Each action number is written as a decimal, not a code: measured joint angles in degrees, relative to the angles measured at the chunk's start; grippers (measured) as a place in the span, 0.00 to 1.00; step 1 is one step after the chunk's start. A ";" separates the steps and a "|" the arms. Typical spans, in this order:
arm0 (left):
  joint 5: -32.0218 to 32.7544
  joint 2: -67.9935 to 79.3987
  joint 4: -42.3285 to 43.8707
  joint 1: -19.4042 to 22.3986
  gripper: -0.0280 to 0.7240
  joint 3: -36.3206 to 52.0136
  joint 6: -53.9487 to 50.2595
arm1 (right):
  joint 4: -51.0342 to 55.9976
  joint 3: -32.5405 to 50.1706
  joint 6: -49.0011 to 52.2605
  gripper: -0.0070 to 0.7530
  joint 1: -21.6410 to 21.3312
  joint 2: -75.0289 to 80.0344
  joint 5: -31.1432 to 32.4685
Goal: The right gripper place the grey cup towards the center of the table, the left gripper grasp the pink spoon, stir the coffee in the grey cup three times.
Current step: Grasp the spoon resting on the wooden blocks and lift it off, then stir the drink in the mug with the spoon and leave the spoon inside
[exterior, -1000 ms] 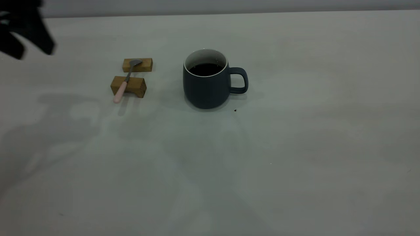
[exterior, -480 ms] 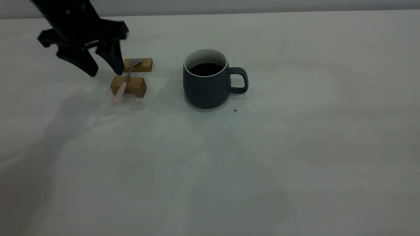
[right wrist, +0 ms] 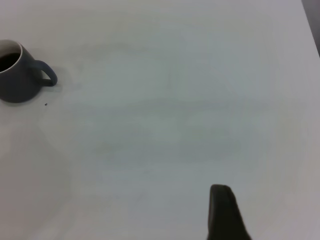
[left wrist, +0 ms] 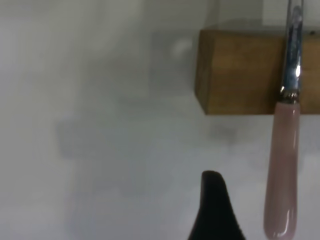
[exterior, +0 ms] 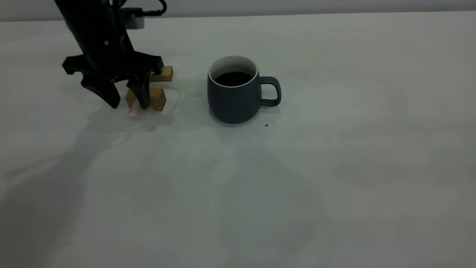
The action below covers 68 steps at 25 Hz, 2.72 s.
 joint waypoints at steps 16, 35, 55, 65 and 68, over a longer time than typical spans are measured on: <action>-4.11 3.27 -1.68 0.00 0.44 -0.72 -3.11 | 0.00 0.00 0.00 0.66 0.00 0.00 0.00; 12.02 -12.17 -27.48 0.00 0.21 -7.73 -7.76 | 0.00 0.00 0.00 0.66 0.00 0.00 0.00; 21.14 -8.30 -73.29 -0.56 0.21 -7.73 -61.68 | -0.01 0.00 0.00 0.66 0.00 0.00 0.00; 19.86 -0.78 -76.49 -0.54 0.21 -7.73 -65.80 | -0.01 0.00 0.00 0.66 0.00 0.00 0.00; 19.26 1.42 -79.26 -0.54 0.21 -7.73 -62.20 | -0.01 0.00 0.00 0.66 0.00 0.00 0.00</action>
